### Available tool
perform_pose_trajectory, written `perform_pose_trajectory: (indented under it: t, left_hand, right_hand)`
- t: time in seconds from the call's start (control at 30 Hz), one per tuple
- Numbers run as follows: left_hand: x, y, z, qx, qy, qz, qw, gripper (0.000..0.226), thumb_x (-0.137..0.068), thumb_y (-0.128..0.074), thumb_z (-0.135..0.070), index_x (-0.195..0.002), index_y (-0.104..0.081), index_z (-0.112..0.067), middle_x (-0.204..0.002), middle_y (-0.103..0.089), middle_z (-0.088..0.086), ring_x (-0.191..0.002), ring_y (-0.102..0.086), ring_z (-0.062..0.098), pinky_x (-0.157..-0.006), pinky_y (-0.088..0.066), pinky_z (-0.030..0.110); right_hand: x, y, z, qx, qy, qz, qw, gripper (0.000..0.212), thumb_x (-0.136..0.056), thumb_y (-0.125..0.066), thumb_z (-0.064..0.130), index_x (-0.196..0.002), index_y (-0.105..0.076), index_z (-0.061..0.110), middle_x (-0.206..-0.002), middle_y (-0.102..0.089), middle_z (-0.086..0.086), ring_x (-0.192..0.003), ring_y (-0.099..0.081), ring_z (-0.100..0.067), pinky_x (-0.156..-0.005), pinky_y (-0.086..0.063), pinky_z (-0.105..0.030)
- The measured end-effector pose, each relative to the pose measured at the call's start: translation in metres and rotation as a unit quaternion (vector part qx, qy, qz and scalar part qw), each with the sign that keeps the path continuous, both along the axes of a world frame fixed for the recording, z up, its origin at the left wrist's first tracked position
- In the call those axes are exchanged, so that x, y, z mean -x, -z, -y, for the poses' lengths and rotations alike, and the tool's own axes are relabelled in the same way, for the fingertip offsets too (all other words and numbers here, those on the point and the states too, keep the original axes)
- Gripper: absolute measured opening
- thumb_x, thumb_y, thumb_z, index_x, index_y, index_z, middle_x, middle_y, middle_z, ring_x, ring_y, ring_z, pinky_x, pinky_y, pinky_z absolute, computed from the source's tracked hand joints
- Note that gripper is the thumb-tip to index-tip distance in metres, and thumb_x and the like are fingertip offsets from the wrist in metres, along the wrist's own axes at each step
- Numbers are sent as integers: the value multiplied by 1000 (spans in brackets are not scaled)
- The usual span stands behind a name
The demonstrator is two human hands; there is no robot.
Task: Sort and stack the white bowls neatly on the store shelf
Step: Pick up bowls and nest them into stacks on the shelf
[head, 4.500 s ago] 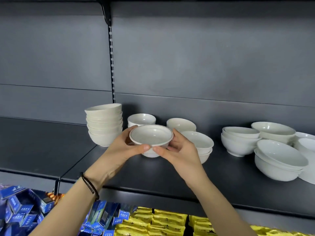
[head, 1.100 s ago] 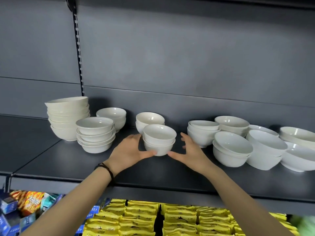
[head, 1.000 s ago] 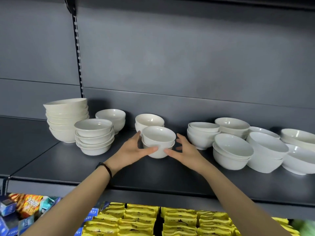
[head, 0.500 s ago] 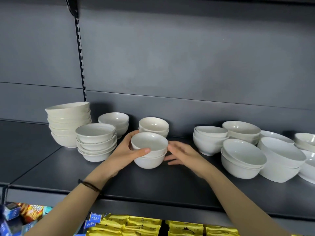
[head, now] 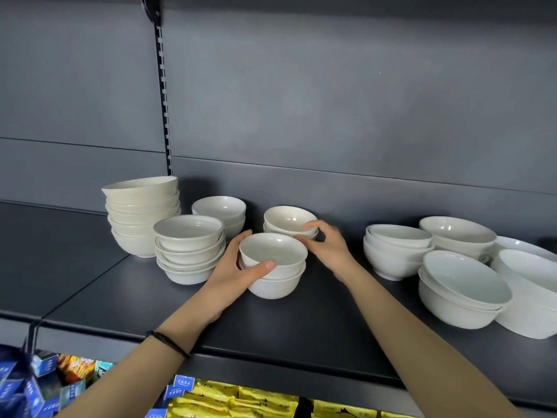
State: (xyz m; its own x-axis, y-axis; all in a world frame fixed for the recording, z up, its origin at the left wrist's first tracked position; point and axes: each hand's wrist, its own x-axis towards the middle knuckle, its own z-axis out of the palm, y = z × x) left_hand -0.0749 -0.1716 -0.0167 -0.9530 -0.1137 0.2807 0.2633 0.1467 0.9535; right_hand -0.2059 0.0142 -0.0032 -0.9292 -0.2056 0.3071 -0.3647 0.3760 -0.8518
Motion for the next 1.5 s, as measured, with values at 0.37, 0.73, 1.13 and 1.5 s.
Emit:
perform_pose_trajectory:
  t: [0.37,0.73,1.13,1.5]
  left_hand:
    - [4,2,1,-5,5,-2,1000,109,-49,-76,-53,-144,-30,-26,-133,-52,-16,-117,-49,-10,-84,-43,3]
    - [3,2,1,-4,10,-2,1000,111,-50,-75,-54,-146,-27,-28,-133,-49,-22,-114,-46,-18,-82,-41,-1]
    - [0,1,1,7,15,-4,1000,113,-52,-71,-58,-149,-21,-27,-133,-46,-24,-107,-44,-27,-78,-38,-4]
    - [3,3,2,-3,25,-1,1000,112,-54,-73,-55,-149,-22,-28,-132,-49,-23,-110,-47,-23,-81,-41,-1]
  right_hand:
    - [11,-2,4,48,8,-24,999,24,-72,-83,32,-81,-66,17,-93,-68,-4,-91,-64,-24,-82,-55,-40]
    - [8,-29,-16,229,76,-66,968,21,-73,-83,27,-77,-63,22,-81,-65,0,-72,-57,-12,-68,-48,-25]
    - [-3,-16,-19,201,37,-57,977,20,-74,-83,22,-76,-63,19,-86,-68,-8,-80,-61,-13,-75,-52,-29]
    - [6,1,8,75,21,-69,995,22,-73,-83,29,-76,-64,20,-85,-65,-4,-77,-57,-14,-71,-50,-29]
